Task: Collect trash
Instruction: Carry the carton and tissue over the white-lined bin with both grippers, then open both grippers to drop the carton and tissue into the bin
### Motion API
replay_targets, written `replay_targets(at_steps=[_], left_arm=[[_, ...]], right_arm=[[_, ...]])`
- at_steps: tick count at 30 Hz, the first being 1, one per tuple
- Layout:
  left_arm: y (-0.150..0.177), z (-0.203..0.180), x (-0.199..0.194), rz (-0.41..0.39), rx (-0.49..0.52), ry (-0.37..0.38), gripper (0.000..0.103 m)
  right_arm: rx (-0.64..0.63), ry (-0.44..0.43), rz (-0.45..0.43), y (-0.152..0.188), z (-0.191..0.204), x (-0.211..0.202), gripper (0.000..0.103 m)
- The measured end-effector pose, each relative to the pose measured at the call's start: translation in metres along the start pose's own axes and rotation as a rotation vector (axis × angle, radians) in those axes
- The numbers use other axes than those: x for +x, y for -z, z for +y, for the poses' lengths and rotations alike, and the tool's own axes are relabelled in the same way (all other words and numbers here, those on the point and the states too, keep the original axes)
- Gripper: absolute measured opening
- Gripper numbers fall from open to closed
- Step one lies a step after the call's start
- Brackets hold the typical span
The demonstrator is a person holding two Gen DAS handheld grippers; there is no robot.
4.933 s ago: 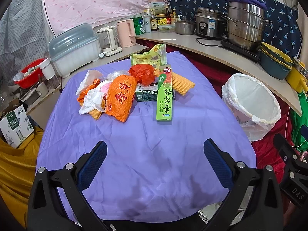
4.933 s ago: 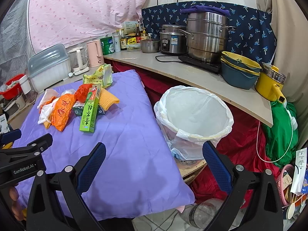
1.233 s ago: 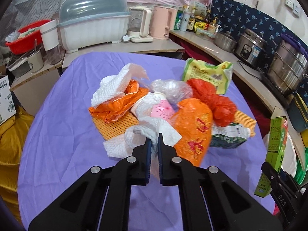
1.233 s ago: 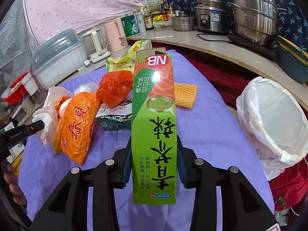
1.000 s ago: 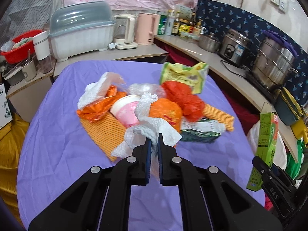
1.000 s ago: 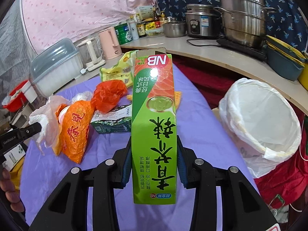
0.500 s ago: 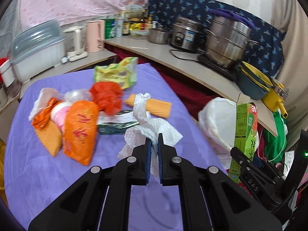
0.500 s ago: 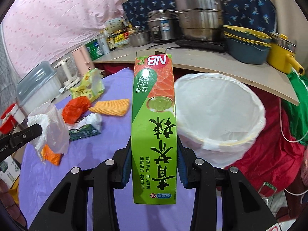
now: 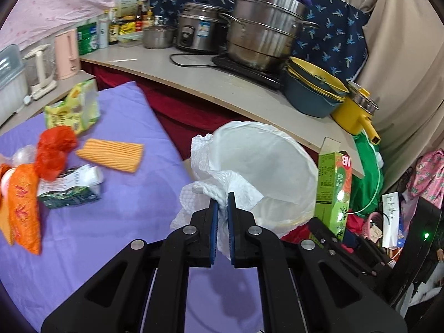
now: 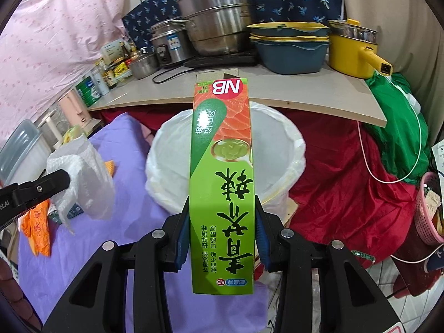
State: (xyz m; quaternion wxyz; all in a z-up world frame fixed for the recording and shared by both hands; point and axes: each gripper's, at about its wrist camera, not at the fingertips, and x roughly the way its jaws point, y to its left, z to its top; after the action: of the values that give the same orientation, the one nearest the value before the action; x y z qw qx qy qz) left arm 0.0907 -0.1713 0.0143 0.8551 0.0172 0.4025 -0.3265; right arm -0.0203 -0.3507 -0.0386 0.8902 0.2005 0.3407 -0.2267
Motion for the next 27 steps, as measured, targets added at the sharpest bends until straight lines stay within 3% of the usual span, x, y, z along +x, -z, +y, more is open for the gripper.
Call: replay_targets(at_steps=[6,14,15,16,19,27], left_arm=[[-0.017,-0.031,0.037,0.038,0.028,0.070,0.006],[-0.034,-0.051,0.080,0.066,0.053,0.067,0.008],[-0.035,-0.052,0.085,0.071,0.054,0.067,0.011],[-0.036,-0.052,0.091,0.080,0.053,0.069,0.020],[-0.037,-0.048,0.099,0.081,0.038,0.058,0.056],[-0.042,-0.032,0.087,0.043,0.008,0.023,0.065]], right_arm=[[0.033,-0.004,0.030,-0.018,-0.017,0.024,0.038],[0.069,0.003,0.071,-0.030,-0.033,0.059,0.039],[0.067,0.005,0.074,-0.030,-0.033,0.062,0.039],[0.064,0.007,0.077,-0.031,-0.034,0.066,0.039],[0.070,0.020,0.069,-0.031,-0.034,0.068,0.041],[0.104,0.008,0.026,-0.032,-0.036,0.049,0.050]])
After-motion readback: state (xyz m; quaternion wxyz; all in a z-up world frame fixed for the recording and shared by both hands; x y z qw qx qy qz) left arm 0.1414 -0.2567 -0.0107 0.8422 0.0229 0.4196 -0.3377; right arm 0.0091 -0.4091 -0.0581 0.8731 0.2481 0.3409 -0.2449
